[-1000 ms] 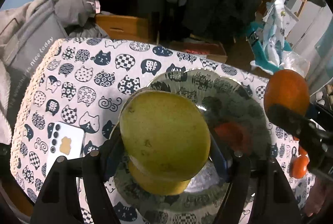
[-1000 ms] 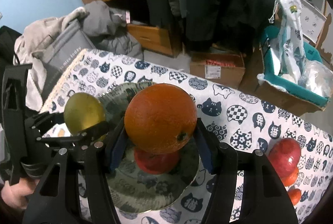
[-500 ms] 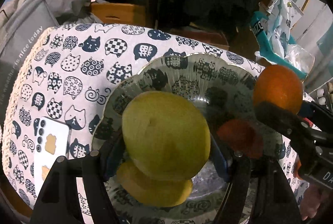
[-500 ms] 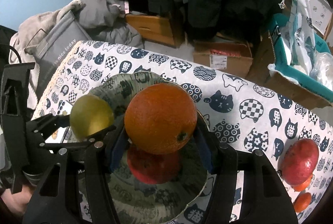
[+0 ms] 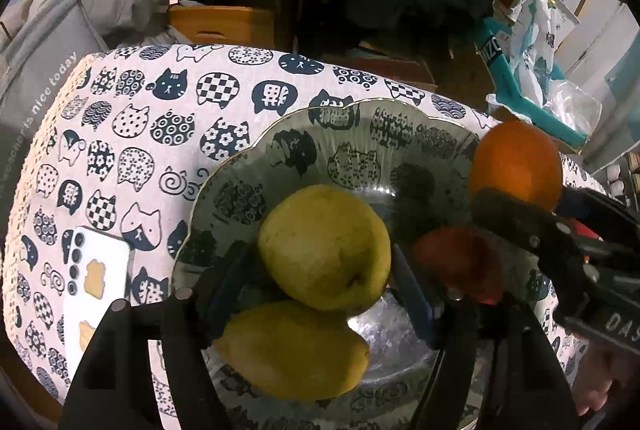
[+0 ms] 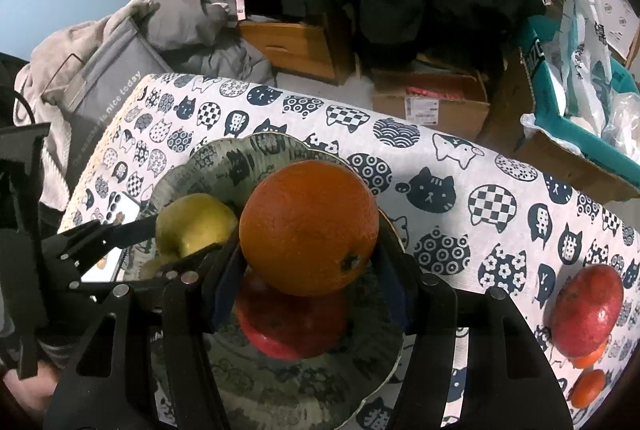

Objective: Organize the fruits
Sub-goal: 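Lower the pomelo into the bowl and open the left tool while the right tool releases the orange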

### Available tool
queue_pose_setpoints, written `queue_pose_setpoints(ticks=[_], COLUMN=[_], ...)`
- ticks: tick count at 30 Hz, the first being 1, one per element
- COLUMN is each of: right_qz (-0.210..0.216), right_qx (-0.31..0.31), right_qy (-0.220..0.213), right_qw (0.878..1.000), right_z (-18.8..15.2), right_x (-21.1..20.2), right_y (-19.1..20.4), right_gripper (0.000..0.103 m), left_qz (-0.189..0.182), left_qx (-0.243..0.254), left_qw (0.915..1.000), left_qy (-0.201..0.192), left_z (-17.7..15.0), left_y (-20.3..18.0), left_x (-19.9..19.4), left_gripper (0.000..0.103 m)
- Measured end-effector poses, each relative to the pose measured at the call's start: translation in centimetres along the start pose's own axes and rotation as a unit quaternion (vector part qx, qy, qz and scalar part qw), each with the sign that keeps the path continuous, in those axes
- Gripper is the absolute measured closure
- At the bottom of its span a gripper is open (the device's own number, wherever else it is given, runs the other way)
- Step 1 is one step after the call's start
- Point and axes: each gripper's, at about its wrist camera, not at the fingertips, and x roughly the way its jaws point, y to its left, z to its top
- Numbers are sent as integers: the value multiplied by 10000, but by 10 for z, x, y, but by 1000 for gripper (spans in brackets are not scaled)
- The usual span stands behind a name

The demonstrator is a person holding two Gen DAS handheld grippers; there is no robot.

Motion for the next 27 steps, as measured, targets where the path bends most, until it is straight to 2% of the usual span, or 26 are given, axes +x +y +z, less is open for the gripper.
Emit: queue_pose_setpoints(ticks=[7,9,15,19,27], right_qz=[9,2,-66,-142,-219], right_qx=[-23,-56,-193,-239,-394], right_qy=[63,102,206,242,228], right_qw=[10000,9999,9996,9993,9987], right_z=[4,4,5,5,6], right_x=[6,9,18,22,21], right_y=[6,8,19,24,33], right_gripper=[42,42,42,41,40], left_qz=[54,171,135,92,136], left_qx=[-204,-316,-720,-940,-975], left_qw=[9997,9992,9968,9952,9945], left_qy=[-153,-162,-318,-269,-344], left_z=[-9,-12,-18,-22,-27], left_y=[16,22,44,56,60], left_x=[-20,-25,-39,-40,-47], left_gripper=[22,21,21,21,21])
